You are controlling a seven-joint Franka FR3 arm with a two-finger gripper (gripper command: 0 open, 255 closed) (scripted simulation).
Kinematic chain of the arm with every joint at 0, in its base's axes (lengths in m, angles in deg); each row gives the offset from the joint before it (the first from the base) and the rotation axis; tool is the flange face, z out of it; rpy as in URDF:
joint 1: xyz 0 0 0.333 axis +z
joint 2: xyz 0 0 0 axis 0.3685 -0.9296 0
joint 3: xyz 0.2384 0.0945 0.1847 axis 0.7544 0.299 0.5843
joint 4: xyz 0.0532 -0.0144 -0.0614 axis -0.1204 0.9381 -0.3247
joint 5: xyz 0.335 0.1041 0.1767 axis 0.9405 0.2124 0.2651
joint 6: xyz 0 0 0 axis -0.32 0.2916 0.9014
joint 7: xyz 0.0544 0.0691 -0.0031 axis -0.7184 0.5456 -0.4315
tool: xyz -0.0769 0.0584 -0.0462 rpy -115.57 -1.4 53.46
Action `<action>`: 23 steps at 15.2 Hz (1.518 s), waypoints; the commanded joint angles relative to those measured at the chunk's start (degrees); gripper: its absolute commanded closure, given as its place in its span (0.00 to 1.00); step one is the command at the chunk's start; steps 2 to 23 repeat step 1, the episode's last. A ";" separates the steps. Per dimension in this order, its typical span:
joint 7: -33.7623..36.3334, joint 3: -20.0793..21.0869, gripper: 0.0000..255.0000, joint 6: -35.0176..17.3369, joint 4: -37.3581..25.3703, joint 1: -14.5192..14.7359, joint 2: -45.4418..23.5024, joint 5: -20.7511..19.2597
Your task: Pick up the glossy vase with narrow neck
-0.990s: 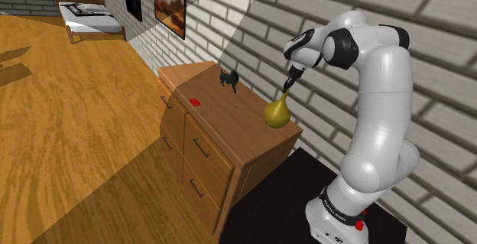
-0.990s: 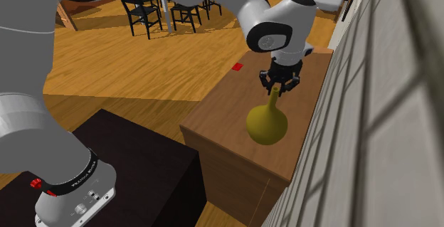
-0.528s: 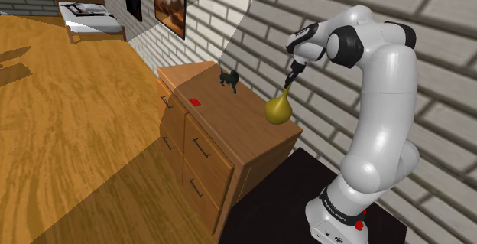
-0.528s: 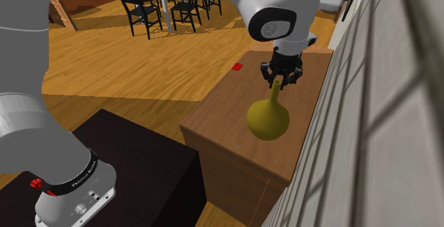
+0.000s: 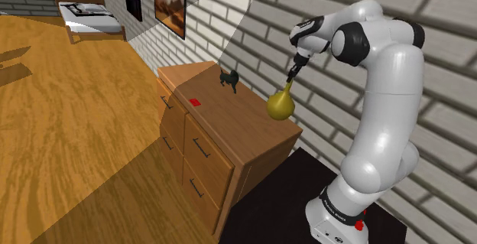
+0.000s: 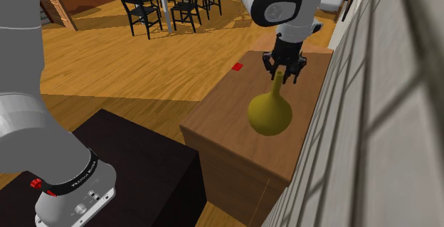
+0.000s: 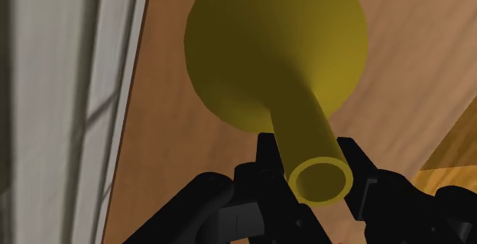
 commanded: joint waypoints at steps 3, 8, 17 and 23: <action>0.14 -0.07 1.00 0.41 -0.37 0.02 0.16 -0.13; 0.14 -0.07 1.00 0.41 -0.37 0.02 0.16 -0.13; 0.14 -0.07 1.00 0.41 -0.37 0.02 0.16 -0.13; 0.14 -0.07 1.00 0.41 -0.37 0.02 0.16 -0.13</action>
